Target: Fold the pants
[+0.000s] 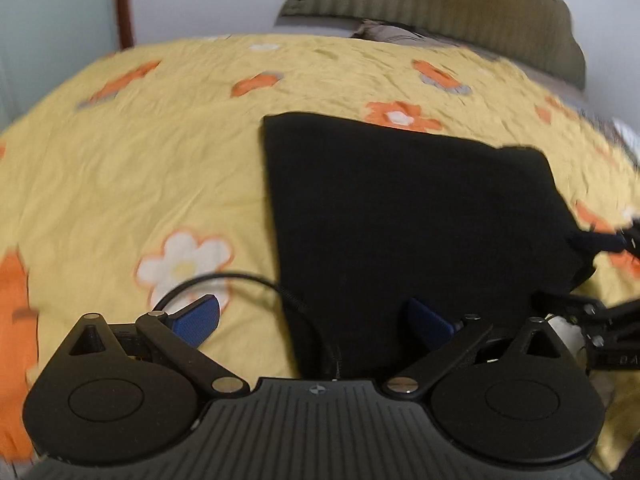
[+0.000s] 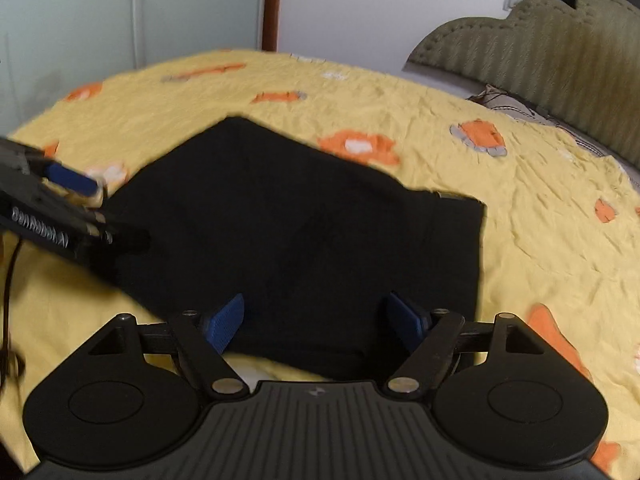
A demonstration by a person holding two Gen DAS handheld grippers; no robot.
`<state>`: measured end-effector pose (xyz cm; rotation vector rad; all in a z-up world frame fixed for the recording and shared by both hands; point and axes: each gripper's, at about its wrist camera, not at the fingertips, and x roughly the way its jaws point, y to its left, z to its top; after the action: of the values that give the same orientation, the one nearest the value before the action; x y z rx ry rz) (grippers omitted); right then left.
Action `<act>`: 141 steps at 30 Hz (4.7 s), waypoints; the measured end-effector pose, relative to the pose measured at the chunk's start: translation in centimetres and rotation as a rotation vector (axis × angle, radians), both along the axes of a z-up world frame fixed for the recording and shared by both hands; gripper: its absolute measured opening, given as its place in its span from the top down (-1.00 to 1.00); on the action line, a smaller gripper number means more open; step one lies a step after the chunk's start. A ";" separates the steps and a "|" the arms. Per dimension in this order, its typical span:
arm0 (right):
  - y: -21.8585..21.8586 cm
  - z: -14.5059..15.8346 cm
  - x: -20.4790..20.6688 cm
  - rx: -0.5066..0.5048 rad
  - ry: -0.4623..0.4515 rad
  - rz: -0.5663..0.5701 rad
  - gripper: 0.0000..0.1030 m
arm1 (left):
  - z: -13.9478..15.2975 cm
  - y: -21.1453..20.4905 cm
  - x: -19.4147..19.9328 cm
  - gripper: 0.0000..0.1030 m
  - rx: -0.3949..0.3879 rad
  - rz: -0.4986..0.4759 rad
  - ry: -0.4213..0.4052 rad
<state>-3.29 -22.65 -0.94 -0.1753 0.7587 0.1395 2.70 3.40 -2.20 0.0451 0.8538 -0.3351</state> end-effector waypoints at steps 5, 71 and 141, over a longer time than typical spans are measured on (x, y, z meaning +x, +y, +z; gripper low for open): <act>-1.3 1.7 -0.7 0.139 -0.089 -0.051 -0.53 | 2.3 -0.7 -0.1 -0.96 -0.041 -0.004 -0.086; -2.5 0.2 5.1 0.117 -0.051 -0.085 -0.60 | 1.0 -7.4 5.5 -0.98 0.178 0.000 -0.118; -4.5 -0.2 14.5 0.214 0.008 0.031 0.06 | 1.8 -5.3 11.5 -0.43 0.241 0.002 -0.215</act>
<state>11.24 -27.19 -1.18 0.0170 0.7442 0.2494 14.15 -1.87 -0.45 0.2989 0.6771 -0.2197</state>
